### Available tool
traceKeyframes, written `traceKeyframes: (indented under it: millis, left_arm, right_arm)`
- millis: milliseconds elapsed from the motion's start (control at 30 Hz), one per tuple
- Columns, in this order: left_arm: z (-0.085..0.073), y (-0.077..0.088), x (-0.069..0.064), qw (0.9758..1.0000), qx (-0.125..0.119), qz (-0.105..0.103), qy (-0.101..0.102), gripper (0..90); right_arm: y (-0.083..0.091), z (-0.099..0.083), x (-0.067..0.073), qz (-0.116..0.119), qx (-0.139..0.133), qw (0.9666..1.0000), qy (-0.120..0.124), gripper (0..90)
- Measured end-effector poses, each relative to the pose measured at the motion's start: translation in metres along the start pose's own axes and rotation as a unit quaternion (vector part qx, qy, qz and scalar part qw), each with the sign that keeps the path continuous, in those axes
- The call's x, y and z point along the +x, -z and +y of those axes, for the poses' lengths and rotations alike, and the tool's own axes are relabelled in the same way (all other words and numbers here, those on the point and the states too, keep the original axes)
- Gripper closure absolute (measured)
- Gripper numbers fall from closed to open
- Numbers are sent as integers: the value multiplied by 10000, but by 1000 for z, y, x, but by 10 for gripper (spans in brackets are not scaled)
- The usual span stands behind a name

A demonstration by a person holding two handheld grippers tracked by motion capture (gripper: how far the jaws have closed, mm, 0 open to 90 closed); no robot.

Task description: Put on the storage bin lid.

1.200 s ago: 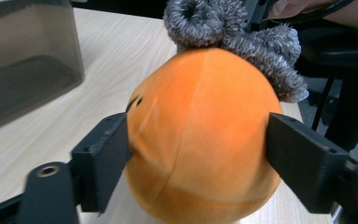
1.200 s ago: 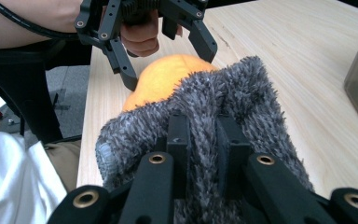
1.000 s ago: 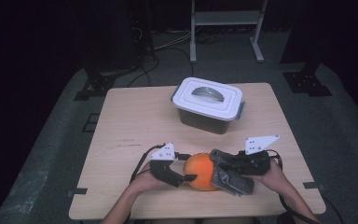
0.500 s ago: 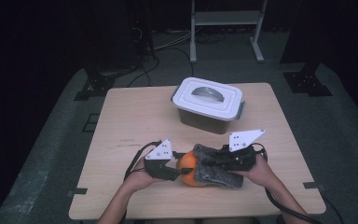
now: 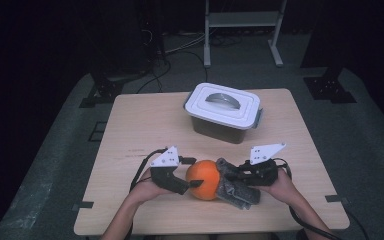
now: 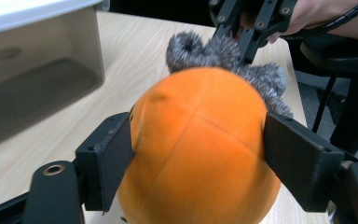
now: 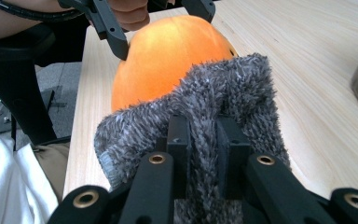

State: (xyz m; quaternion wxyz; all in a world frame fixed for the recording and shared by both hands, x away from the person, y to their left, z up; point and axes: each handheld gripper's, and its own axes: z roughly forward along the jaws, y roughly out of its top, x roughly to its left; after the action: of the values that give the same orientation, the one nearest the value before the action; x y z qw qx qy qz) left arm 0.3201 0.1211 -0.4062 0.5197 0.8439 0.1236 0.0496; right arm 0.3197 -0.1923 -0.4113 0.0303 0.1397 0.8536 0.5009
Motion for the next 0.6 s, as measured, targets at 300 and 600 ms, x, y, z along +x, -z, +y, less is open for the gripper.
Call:
traceKeyframes:
  millis: [300,600]
  left_arm:
    - [6,-1,-6,9998,21,-51,-196,482]
    - [10,8,-7,9997,-18,51,-250,502]
  right_arm:
    - [8,21,6,126,-364,9992,122,773]
    - [-3,42,14,154,-289,9986,418,772]
